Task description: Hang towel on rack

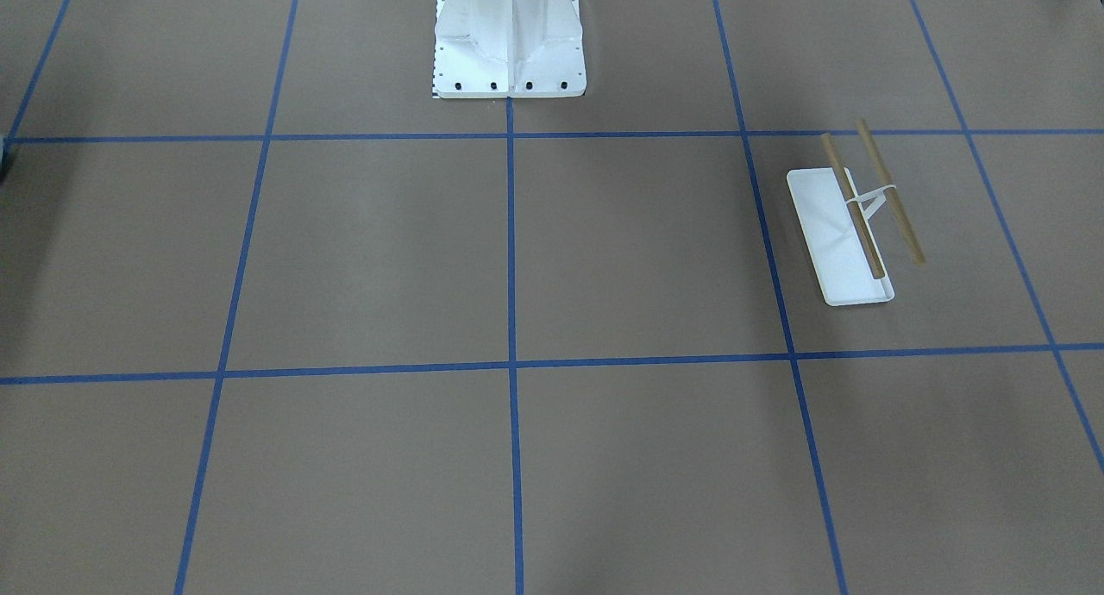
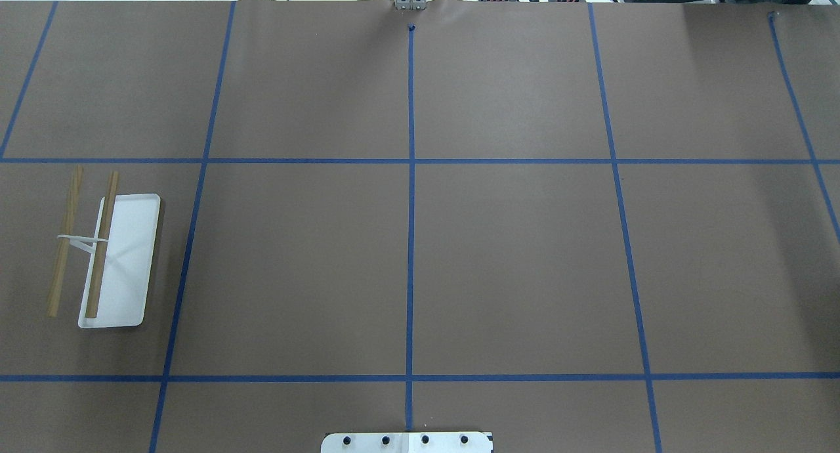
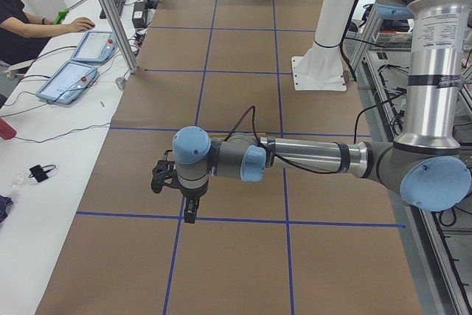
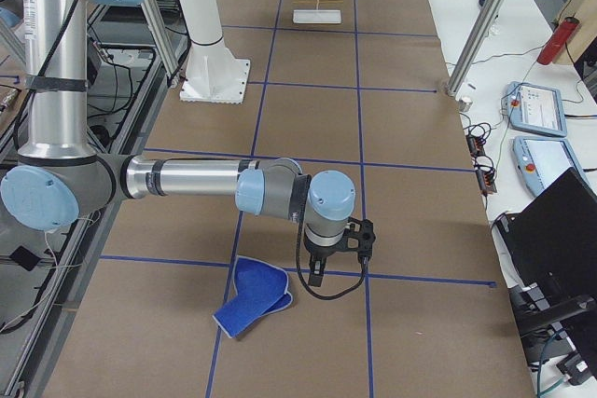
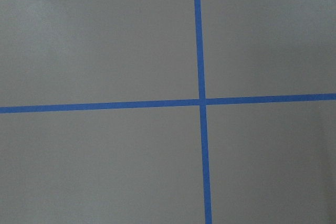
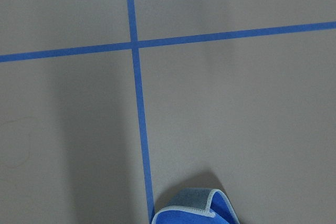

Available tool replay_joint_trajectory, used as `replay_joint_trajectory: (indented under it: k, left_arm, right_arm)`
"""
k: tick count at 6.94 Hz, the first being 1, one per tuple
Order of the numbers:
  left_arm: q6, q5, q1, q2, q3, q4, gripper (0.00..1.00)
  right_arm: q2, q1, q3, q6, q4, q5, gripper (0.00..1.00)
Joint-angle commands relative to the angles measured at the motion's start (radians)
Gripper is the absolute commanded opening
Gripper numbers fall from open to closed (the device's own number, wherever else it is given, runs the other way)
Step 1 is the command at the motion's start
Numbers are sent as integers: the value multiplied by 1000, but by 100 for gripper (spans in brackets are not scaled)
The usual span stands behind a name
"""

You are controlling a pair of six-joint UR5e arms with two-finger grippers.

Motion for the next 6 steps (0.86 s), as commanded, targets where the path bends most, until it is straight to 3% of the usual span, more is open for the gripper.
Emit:
replay_joint_trajectory:
  k: [1,3,5,6]
  left_arm:
    - [5,31,3,10,-5,-6,99]
    - [-1,42,1,14,-5,-24,99]
    - [-3,40,1,14,-9,-23,99]
    - [-3,38,1,13,-9,-24,99]
  right_arm:
    - [-13,0,-26,-8,51,-4,100]
    - [-14,-9,-52,-20,73,-9,100]
    - [-74,-41,-66,-258,73,-34,100]
    - [-115,-66,-68,-285,74,-70,100]
